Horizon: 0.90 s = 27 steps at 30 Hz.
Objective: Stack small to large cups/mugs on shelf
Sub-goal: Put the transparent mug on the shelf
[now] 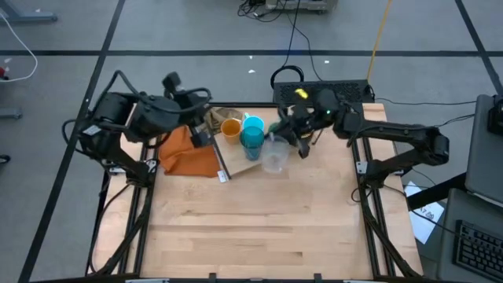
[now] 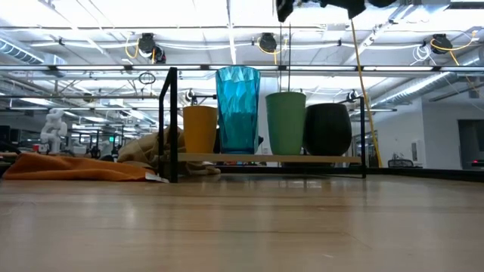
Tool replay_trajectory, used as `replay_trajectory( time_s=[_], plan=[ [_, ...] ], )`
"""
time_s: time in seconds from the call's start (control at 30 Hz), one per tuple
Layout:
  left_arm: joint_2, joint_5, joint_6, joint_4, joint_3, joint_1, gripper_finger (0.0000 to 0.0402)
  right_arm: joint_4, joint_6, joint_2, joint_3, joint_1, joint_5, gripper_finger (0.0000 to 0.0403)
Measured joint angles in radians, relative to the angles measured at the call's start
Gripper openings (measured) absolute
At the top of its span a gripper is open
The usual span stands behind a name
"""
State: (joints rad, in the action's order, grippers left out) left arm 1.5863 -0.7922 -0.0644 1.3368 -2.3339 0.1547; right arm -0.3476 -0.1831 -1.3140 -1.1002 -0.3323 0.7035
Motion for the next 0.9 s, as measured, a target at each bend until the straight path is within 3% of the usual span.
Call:
replay_trajectory(
  time_s=[0.17,0.5,0.9],
  plan=[
    [-0.017,-0.043,0.097,0.090,0.000,0.004,0.0072,0.129,0.064,0.042,-0.028,-0.082,-0.104,0.0001],
    [-0.019,-0.044,0.273,0.234,0.003,0.034,0.0072,0.438,0.299,0.003,-0.295,-0.222,-0.251,0.0001],
    [-0.081,-0.046,0.236,0.234,0.004,0.040,0.0072,0.431,0.275,-0.129,-0.400,-0.456,-0.283,0.0001]
  ],
)
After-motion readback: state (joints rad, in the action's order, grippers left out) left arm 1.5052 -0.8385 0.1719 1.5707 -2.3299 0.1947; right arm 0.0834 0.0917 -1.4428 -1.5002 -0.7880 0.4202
